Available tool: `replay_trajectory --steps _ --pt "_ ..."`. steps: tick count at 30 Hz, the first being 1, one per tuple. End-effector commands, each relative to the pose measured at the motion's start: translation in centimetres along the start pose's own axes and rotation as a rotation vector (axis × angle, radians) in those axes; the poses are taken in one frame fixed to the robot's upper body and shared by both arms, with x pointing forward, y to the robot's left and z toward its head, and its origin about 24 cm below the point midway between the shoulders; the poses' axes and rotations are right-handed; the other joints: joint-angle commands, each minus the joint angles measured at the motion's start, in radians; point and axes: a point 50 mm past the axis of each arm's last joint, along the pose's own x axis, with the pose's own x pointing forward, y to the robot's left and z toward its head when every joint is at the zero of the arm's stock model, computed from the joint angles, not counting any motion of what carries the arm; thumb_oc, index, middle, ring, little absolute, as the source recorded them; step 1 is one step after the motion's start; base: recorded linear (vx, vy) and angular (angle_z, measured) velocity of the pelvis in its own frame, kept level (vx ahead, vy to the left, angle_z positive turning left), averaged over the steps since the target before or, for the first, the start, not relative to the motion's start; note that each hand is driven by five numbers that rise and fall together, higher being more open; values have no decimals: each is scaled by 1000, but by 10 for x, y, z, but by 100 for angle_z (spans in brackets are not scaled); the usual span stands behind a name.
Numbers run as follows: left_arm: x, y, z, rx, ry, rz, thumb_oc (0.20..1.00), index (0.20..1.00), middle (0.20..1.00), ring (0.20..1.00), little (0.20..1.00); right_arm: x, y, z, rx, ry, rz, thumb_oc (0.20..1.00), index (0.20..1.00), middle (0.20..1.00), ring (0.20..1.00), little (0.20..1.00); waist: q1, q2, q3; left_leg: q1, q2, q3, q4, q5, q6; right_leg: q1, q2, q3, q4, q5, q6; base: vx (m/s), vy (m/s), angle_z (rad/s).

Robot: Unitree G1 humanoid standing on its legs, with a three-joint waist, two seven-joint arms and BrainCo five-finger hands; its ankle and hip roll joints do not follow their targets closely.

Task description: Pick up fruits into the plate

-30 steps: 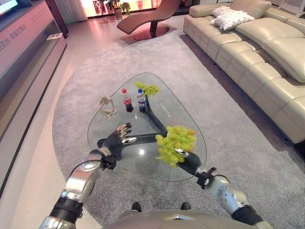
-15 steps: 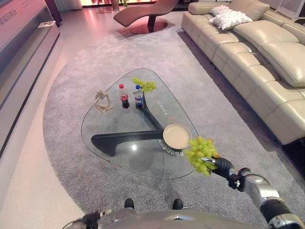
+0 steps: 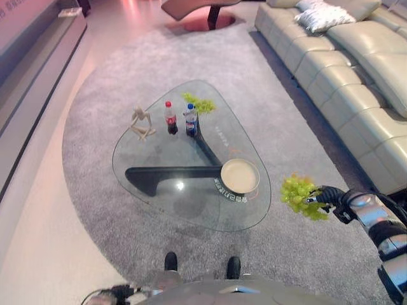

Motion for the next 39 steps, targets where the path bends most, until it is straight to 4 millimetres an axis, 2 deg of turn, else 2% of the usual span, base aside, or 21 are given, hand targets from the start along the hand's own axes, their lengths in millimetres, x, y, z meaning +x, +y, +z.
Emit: replay_trajectory --steps 1,3,6,14,20,27,31,32,33,34,37,39 --pt "-4 22 68 87 -214 57 1000 1000 1000 1000 1000 -12 -48 68 -96 -122 -233 200 200 200 200 200 32 -19 140 36 -46 -4 7 -88 7 23 11 39 31 -13 -5 -148 -83 18" --pt "-6 20 86 117 -272 62 1000 1000 1000 1000 1000 -15 -59 77 -126 -110 -300 200 200 200 200 200 37 -4 170 11 -47 -19 7 -79 5 1 16 36 35 -11 -9 -142 -63 24" --pt "-8 19 98 119 -303 71 1000 1000 1000 1000 1000 -23 -76 91 -156 -100 -393 200 200 200 200 200 42 18 210 -21 -51 -37 7 -67 3 -26 19 29 42 -10 -14 -123 -32 15" --pt "-6 26 87 13 -248 98 1000 1000 1000 1000 1000 -46 -108 125 -143 -128 -565 200 200 200 200 200 49 65 284 -97 -67 -65 14 -33 -10 -97 19 1 69 -14 -24 -84 14 10" --pt "-6 23 87 -20 -261 84 1000 1000 1000 1000 1000 -65 -126 147 -113 -182 -660 200 200 200 200 200 52 85 306 -134 -79 -59 16 -16 -17 -145 10 -13 98 -23 -27 -56 52 6" --pt "-9 19 97 -9 -310 65 1000 1000 1000 1000 1000 -71 -132 151 -100 -202 -666 200 200 200 200 200 55 95 307 -156 -85 -51 19 -8 -19 -179 1 -19 129 -34 -28 -30 48 1" --pt "-10 19 101 -11 -329 60 1000 1000 1000 1000 1000 -68 -128 151 -55 -241 -638 200 200 200 200 200 51 93 302 -153 -83 -42 22 -12 -19 -185 -2 -18 138 -36 -27 -8 39 0" --pt "-10 19 101 -14 -329 57 1000 1000 1000 1000 1000 -66 -124 151 -29 -257 -618 285 285 285 285 285 49 91 299 -149 -83 -40 22 -14 -20 -182 -2 -17 138 -37 -26 8 45 0" --pt "-10 18 101 -17 -331 55 1000 1000 1000 1000 1000 -62 -118 152 11 -280 -587 576 576 576 576 576 47 88 295 -146 -82 -38 23 -16 -21 -179 -1 -15 137 -37 -25 13 43 0" --pt "-9 18 100 -21 -333 50 1000 1000 1000 1000 1000 -56 -111 151 64 -309 -548 1000 1000 1000 1000 1000 44 86 291 -142 -82 -36 23 -17 -21 -177 -1 -12 136 -37 -25 20 45 0" --pt "-8 15 94 -43 -315 23 1000 1000 1000 1000 1000 -30 -74 137 285 -370 -385 1000 1000 1000 1000 1000 35 75 272 -120 -81 -29 22 -26 -21 -158 -1 -4 127 -38 -25 41 54 2" --pt "-5 10 90 -72 -296 2 1000 1000 1000 1000 1000 -7 -33 122 459 -379 -263 1000 1000 1000 1000 1000 26 66 253 -104 -77 -17 22 -34 -20 -140 -1 -1 121 -39 -26 61 58 2"
